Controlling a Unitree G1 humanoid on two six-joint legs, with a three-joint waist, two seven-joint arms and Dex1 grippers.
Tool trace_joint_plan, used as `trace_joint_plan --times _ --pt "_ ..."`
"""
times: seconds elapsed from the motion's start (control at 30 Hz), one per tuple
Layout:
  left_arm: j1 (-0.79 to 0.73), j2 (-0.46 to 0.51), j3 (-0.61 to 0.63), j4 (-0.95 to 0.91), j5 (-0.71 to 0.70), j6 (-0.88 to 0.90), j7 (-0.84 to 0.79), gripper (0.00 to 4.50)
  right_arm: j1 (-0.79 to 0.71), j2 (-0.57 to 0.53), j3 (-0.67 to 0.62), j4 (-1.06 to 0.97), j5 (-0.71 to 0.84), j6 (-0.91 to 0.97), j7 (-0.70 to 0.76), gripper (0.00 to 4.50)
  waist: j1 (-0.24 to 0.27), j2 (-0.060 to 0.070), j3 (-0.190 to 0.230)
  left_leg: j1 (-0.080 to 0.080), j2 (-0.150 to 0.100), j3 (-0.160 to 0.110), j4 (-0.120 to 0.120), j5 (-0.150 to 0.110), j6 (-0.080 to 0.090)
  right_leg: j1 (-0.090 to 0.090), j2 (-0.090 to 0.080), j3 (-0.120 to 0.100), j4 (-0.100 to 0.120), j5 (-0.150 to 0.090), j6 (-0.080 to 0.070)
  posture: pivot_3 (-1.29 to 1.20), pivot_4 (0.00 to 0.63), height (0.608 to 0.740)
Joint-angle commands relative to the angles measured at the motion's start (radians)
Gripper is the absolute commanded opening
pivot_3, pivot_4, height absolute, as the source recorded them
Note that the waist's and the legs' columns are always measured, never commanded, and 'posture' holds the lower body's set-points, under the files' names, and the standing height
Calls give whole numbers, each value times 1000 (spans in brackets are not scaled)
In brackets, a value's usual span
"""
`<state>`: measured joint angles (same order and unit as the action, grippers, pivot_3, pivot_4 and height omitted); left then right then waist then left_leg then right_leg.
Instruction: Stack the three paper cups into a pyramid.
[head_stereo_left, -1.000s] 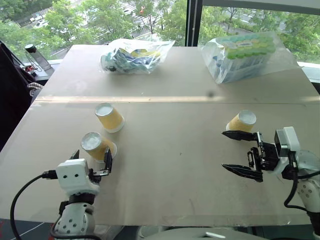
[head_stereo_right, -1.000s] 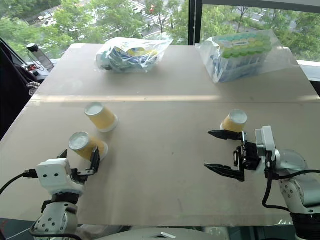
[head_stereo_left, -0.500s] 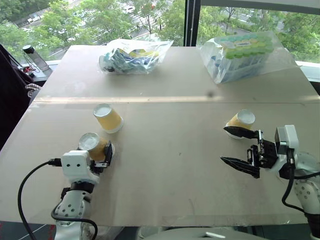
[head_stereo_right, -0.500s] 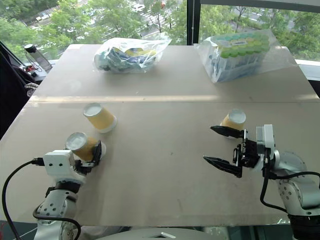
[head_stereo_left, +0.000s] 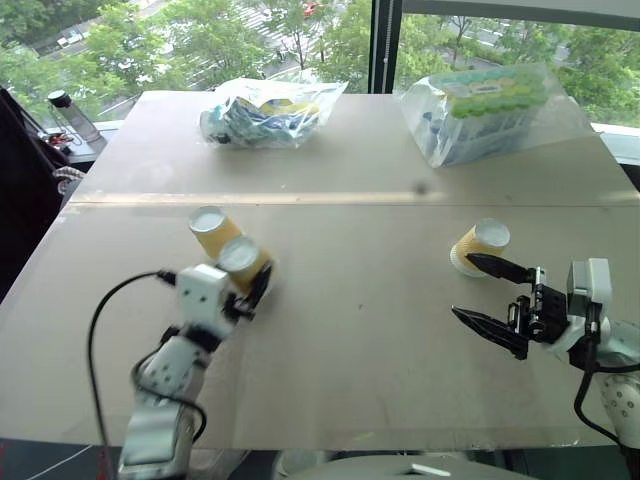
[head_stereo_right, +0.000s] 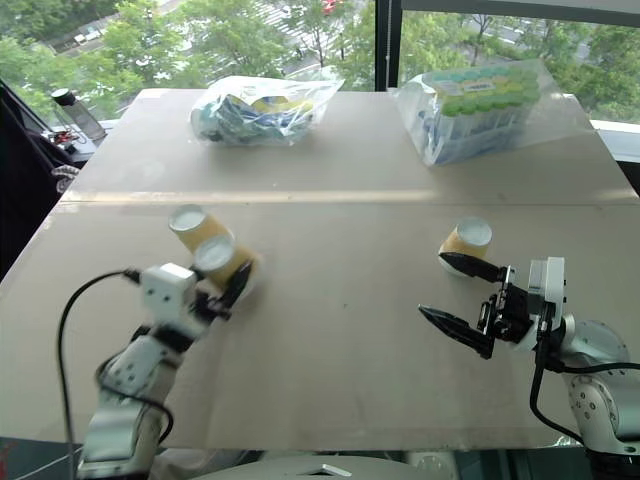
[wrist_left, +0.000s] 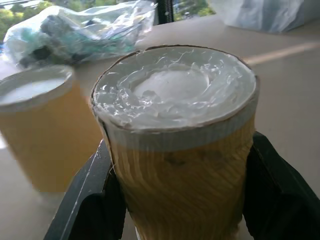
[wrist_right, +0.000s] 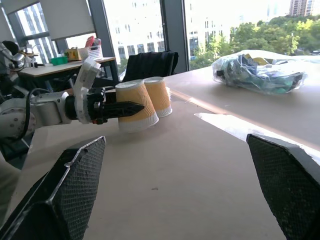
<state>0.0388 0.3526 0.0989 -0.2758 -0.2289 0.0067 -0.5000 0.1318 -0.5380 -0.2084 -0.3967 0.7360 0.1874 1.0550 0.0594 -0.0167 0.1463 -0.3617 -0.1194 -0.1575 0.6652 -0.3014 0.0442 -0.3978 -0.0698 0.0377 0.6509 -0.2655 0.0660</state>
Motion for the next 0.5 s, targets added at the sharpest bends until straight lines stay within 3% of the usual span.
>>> trace_joint_plan --times 0.03,0.27,0.5 --pt "-160 -11 -95 130 7 -12 -82 2302 19 27 -20 -57 -25 -23 -83 4500 -15 3 -2 0 -1 2 2 0 0 1 -1 0 2 0 0 0 150 740" --pt "-504 -103 -164 522 41 -72 -131 2302 8 65 4 -120 -104 12 -270 4500 -38 2 -3 0 -1 4 4 0 -1 -2 0 3 8 0 0 0 150 740" --pt "-606 -106 -140 690 77 -111 -108 2302 2 89 47 -185 -92 41 -332 4500 -49 2 -3 -1 -1 5 3 0 -1 -5 0 5 9 0 0 0 150 740"
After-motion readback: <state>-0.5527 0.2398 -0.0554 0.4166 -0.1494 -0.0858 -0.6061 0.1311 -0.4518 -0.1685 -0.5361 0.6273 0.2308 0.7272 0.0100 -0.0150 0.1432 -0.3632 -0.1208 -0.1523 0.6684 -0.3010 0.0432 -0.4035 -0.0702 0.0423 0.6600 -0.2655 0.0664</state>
